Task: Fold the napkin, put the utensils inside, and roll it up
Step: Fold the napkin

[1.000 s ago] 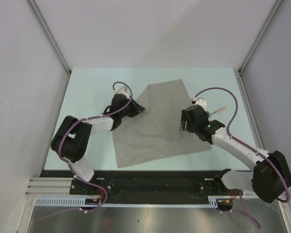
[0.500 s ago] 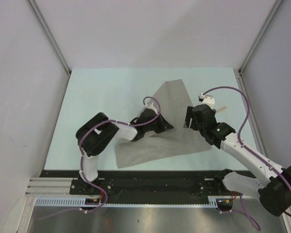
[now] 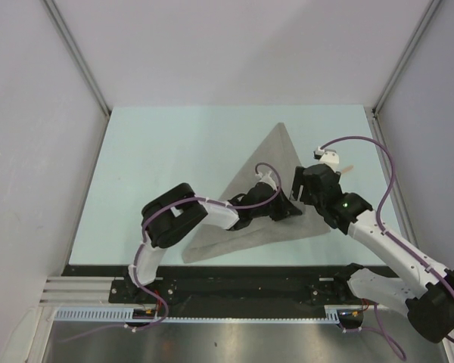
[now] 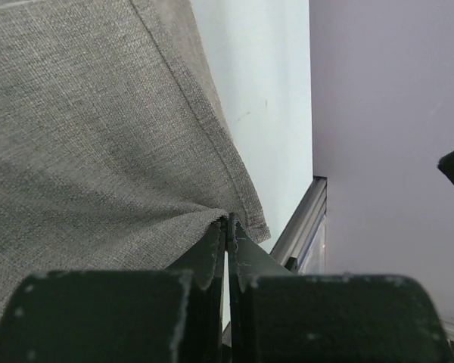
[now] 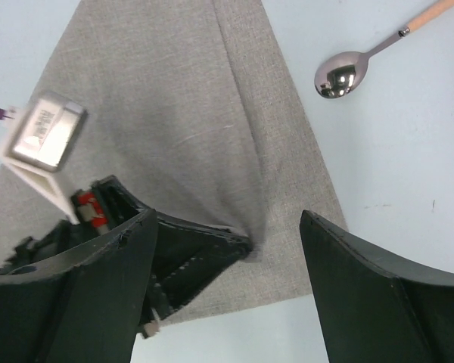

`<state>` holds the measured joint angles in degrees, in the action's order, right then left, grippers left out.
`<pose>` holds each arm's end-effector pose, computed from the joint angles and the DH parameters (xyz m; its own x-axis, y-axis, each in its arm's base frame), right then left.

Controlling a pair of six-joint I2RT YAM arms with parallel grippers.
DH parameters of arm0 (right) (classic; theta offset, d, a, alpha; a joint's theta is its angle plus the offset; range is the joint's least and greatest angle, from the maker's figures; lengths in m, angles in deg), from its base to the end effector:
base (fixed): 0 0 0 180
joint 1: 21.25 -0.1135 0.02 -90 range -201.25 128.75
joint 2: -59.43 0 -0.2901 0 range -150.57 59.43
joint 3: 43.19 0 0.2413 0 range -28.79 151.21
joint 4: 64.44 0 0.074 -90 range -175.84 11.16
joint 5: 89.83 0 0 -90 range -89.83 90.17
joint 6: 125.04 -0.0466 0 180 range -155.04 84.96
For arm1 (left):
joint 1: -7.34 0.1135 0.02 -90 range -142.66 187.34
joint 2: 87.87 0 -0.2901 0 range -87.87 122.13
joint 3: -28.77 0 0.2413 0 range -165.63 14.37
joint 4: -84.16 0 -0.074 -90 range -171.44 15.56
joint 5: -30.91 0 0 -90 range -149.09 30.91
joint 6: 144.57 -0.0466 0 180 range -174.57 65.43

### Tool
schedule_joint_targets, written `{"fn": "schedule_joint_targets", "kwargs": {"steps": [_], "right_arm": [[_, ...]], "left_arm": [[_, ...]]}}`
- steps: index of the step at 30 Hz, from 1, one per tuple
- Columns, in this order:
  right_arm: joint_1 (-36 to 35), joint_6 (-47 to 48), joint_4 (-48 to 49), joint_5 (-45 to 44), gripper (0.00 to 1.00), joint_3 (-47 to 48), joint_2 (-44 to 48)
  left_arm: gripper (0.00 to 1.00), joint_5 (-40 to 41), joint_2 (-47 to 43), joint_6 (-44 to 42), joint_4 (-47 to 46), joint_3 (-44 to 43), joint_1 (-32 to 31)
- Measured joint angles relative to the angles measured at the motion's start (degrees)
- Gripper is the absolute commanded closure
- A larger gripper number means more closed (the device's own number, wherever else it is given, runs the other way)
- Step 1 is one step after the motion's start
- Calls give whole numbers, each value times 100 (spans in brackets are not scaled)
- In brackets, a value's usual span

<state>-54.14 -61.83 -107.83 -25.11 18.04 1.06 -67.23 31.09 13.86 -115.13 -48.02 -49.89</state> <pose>0.1763 0.0903 0.2971 -0.5856 0.1067 -0.8036 0.0509 0.9942 0.0949 0.2380 -0.3819 0.1586 -0.9171 -0.2761 -0.2875 0.1363 0.4607 -0.8770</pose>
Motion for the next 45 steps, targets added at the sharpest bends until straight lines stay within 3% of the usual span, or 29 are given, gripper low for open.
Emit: {"fn": "schedule_joint_targets", "kwargs": {"steps": [9, 31, 45], "right_arm": [[0, -20, -76, 2, 19, 2, 201], [63, -17, -511, -282, 18, 13, 417], [68, -22, -546, -284, 18, 13, 492]], "left_arm": [[100, 46, 706, 168, -44, -686, -315], [100, 48, 1401, 365, 48, -1696, -535], [98, 46, 1523, 466, 186, -1786, -695]]}}
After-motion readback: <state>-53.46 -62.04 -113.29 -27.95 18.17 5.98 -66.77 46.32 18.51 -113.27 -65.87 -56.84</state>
